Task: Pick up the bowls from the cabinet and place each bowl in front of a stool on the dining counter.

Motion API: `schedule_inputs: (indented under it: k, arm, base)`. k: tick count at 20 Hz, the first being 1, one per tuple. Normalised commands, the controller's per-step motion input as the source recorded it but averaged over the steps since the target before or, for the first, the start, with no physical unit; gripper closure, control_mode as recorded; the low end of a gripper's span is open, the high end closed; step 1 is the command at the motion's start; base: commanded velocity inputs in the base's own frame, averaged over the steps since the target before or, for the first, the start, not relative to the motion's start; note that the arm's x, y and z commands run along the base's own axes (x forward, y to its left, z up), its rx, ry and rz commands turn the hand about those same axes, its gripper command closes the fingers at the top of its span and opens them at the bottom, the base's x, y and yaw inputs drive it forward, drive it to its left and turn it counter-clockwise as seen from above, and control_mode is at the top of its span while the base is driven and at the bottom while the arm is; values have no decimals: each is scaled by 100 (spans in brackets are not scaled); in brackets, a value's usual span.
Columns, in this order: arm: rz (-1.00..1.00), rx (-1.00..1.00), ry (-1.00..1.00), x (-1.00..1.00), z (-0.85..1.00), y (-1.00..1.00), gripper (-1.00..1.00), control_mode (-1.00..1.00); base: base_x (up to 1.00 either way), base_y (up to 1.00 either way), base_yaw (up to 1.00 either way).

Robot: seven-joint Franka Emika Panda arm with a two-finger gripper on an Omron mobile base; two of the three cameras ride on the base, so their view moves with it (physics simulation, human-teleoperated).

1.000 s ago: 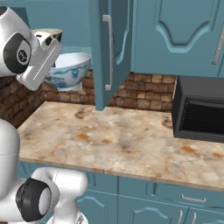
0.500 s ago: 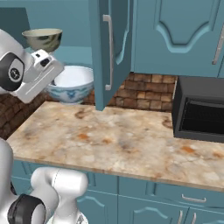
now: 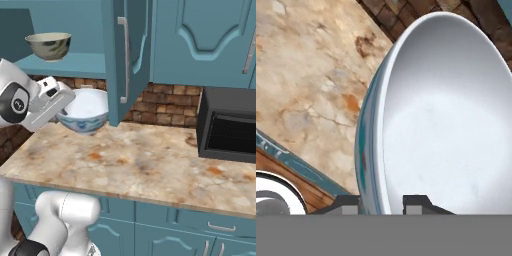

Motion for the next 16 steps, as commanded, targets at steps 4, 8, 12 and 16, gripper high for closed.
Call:
schedule_inputs:
  k: [4, 8, 12, 16]
  arm:
    - [-2, 2, 0, 0, -28, 0, 100, -100]
    - [0, 0, 0, 0, -2, 0, 100, -100]
    - [0, 0, 0, -5, 0, 0, 100, 100]
    - [0, 0, 0, 0, 0, 0, 100, 100]
  base:
    - [0, 0, 0]
    - [0, 0, 0]
    - [-26, 0, 0]
    - [-77, 2, -1]
